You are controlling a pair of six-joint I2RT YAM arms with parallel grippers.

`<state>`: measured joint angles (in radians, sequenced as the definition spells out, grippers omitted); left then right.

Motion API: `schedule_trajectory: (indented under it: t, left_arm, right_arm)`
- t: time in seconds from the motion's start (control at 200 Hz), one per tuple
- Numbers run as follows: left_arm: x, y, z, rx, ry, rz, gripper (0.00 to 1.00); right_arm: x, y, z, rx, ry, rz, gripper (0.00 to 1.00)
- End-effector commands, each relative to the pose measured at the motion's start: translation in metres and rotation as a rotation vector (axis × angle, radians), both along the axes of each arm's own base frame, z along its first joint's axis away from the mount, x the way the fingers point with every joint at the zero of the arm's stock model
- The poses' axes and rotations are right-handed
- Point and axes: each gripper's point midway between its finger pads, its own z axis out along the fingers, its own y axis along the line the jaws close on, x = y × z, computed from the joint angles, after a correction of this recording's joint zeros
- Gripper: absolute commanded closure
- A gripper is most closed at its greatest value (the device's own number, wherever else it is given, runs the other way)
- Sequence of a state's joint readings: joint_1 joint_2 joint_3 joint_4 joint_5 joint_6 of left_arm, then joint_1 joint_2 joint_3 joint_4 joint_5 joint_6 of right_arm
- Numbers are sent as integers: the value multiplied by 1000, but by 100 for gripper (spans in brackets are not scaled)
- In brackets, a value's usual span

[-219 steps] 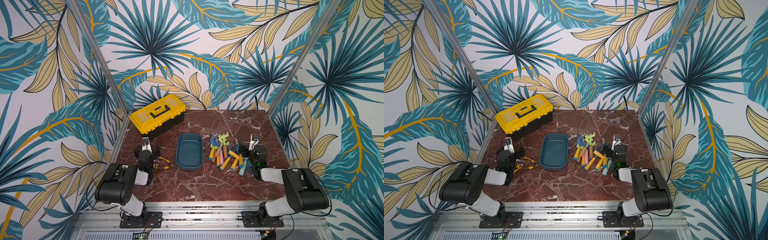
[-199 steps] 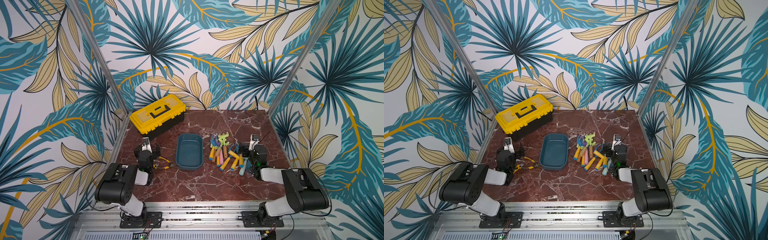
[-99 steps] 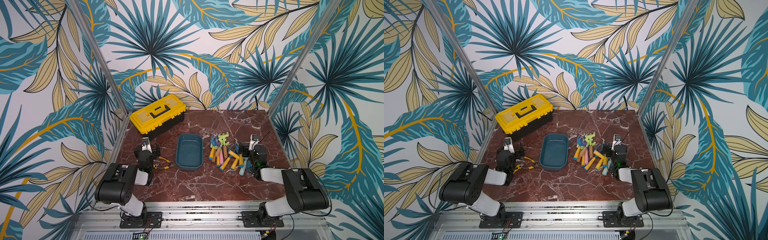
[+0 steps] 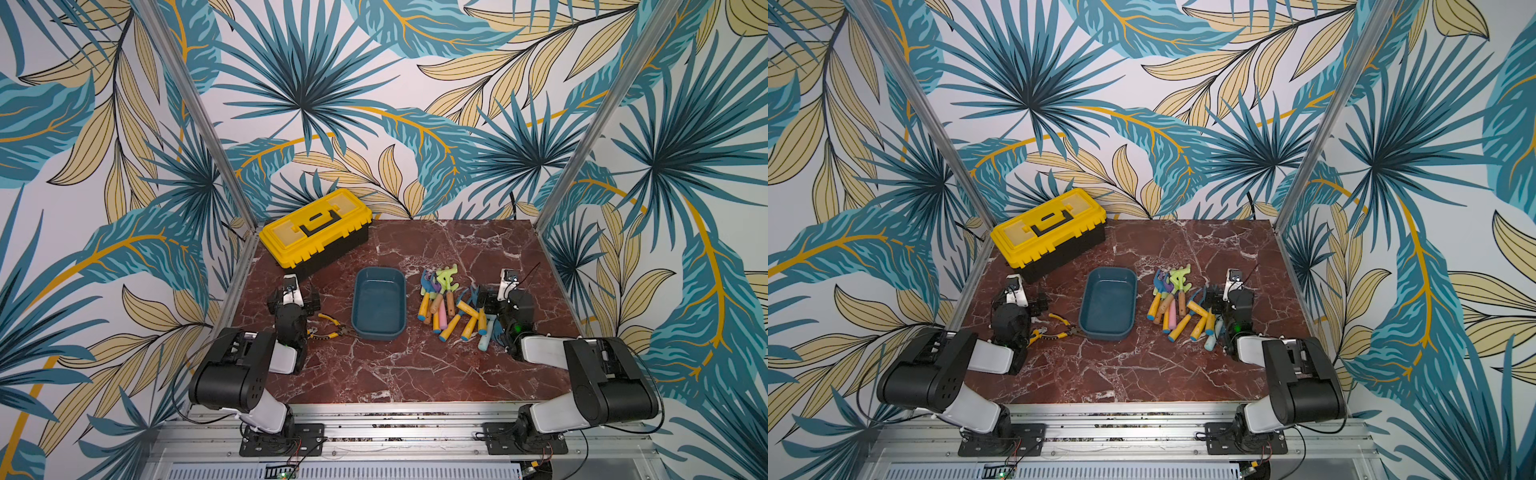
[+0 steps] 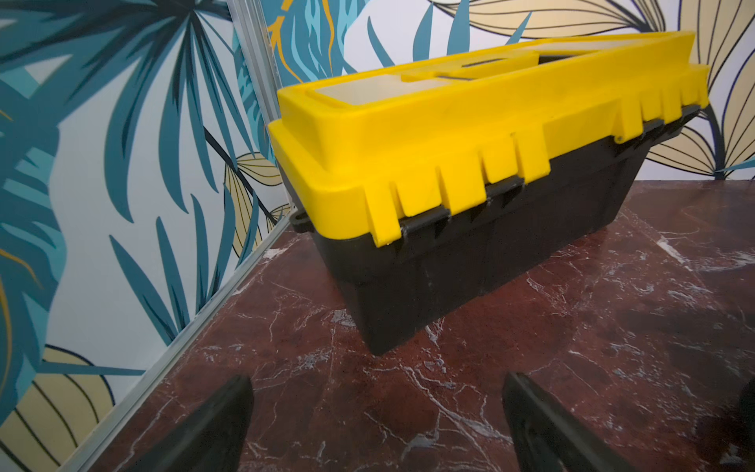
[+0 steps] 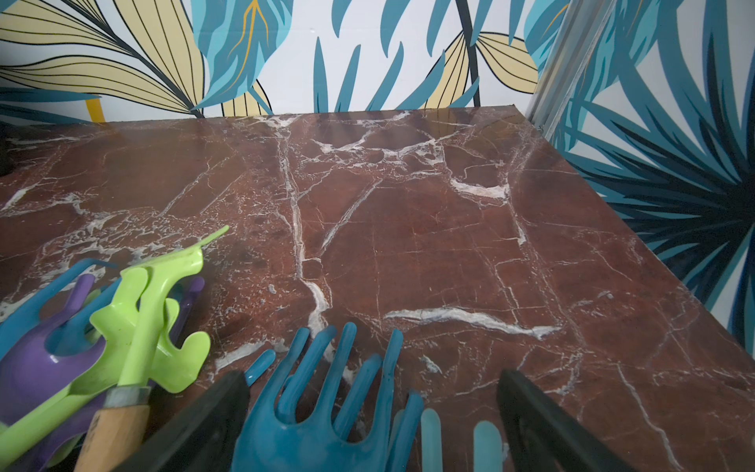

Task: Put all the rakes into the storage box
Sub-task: Pick up the rake at the center of the board.

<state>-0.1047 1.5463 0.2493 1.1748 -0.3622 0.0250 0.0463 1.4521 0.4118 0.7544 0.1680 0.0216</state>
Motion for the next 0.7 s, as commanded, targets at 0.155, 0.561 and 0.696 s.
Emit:
schedule_trajectory:
  t: [0.155,0.561,0.696]
  left_arm:
    - [-7,-9,63,17,-76,-17,0]
    - [-35,-79,106,-512,103,-353,0]
    - [-54,-92,105,-542,106,-443,0]
  right_arm:
    - [-4,-2,59,89,54,-44,0]
    - [-46,-6,54,310,305,-215,1]
    - [-50,8,36,390,368,-180,0]
